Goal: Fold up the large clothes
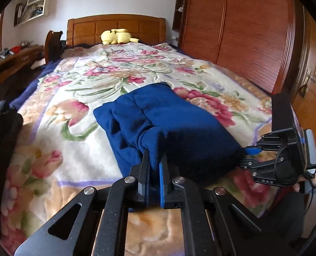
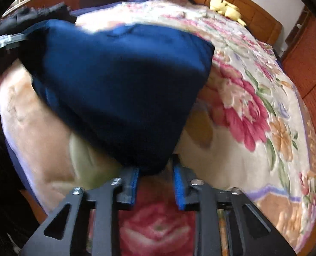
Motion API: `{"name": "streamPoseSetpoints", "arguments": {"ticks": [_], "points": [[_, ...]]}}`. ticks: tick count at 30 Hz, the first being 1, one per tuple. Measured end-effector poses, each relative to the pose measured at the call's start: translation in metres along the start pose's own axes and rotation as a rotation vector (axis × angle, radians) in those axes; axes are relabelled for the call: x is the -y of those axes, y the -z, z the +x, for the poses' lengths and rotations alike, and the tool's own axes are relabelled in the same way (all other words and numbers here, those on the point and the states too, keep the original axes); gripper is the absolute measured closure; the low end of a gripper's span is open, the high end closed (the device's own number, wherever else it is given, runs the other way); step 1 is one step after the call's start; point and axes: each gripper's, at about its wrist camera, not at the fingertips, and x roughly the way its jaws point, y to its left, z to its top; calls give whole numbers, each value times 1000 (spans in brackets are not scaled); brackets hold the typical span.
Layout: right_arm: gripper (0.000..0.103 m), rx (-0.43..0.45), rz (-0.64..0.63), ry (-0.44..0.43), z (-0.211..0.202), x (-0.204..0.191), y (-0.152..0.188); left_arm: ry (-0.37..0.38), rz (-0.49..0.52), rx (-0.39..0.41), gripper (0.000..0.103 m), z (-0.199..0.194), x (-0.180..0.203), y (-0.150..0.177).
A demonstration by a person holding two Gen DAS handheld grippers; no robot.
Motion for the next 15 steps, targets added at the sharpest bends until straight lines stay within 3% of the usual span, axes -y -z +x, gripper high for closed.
{"name": "streamPoseSetpoints", "arguments": {"ticks": [5, 10, 15], "points": [[78, 39, 79, -74, -3, 13, 1, -18, -10, -2, 95, 2, -4, 0], [77, 107, 144, -165, -38, 25, 1, -53, -38, -1, 95, -5, -23, -1], [76, 213, 131, -188, -72, 37, -8, -60, -41, -33, 95, -1, -29, 8]]}}
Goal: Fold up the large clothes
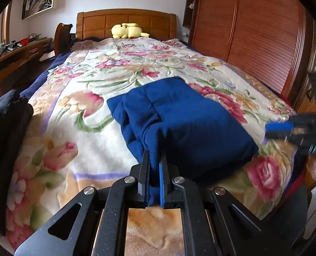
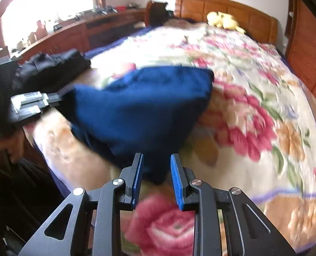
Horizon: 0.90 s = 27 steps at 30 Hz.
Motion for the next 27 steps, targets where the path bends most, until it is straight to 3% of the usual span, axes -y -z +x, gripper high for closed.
{"name": "streamPoseSetpoints", "arguments": {"ticks": [7, 12, 16, 19, 24, 27], "points": [[76, 24, -47, -42, 28, -7, -25, -4, -5, -40, 95, 8, -3, 13], [76, -75, -84, -43, 80, -9, -5, 2, -9, -67, 95, 12, -3, 18], [76, -41, -110, -21, 80, -10, 8, -12, 11, -74, 95, 9, 5, 19], [76, -40, -106, -34, 81, -12, 9, -30, 21, -66, 91, 5, 6, 17], [76, -34, -107, -43, 82, -12, 6, -51, 7, -41, 71, -1, 1, 13], [76, -28, -104, -31, 85, -16, 6, -40, -3, -40, 69, -2, -5, 13]]}}
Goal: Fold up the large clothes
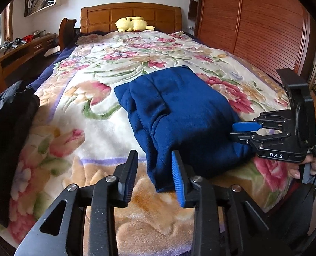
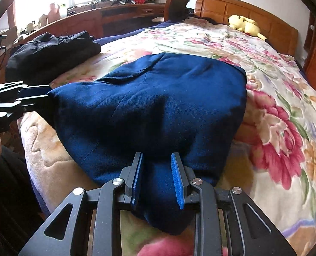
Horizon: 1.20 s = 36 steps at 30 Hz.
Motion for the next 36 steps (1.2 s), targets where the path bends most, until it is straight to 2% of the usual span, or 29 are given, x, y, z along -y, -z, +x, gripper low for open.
{"name": "streamPoseSetpoints", "arguments": {"ticks": [4, 7, 9, 12, 14, 16, 20, 25, 31, 36], "points": [[76, -2, -5, 15, 0, -4, 0, -6, 7, 3, 66, -4, -3, 2], [75, -13, -10, 14, -3, -3, -4, -3, 4, 21, 53, -11, -7, 3], [75, -27, -23, 10, -7, -1, -10, 5, 2, 21, 50, -16, -10, 5], [69, -23, -19, -4, -14, 9, -23, -5, -4, 16, 50, -19, -15, 11], [57, -13, -16, -5, -17, 20, -32, -17, -17, 9, 50, -18, -19, 14], [50, -4, -6, 7, -15, 34, -42, -24, -39, 4, 50, -16, -22, 17], [46, -11, 0, 37, 5, 64, -61, -9, -76, -9, 50, -9, -27, 20], [45, -13, 40, 53, 35, 98, -83, 1, -93, -25, 50, 0, -22, 20], [43, -32, 17, 78, 72, 109, -99, 9, -80, -46, 50, 5, -9, 27], [38, -62, 9, 95, 99, 120, -106, 5, -75, -80, 50, 15, -4, 30]]}}
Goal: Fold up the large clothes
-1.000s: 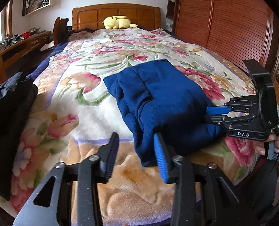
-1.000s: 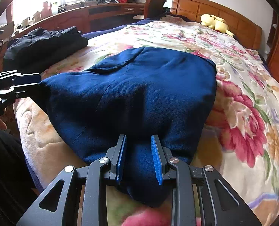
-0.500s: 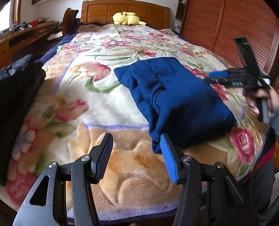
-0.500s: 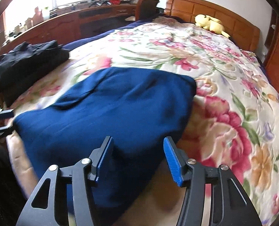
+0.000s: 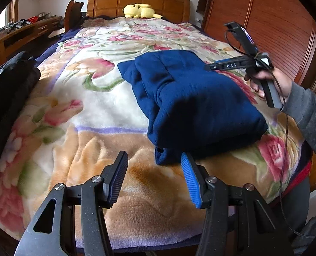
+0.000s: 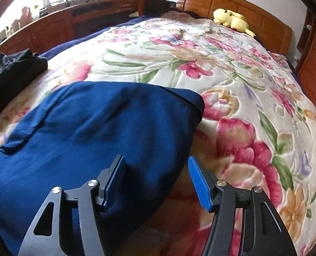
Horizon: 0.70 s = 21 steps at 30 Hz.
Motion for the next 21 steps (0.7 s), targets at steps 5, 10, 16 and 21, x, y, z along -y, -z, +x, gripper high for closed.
{"name": "streamPoseSetpoints", "arguments": {"ticks": [5, 10, 16, 21], "points": [[26, -22, 24, -16, 19, 13, -4, -1, 4, -23, 50, 6, 3, -1], [21, -36, 64, -21, 34, 25, -12, -1, 1, -29, 50, 11, 8, -1], [20, -41, 105, -47, 52, 36, -17, 23, -41, -28, 50, 13, 7, -1], [18, -57, 143, -85, 66, 42, -14, 33, -52, -23, 52, 14, 7, 0]]}}
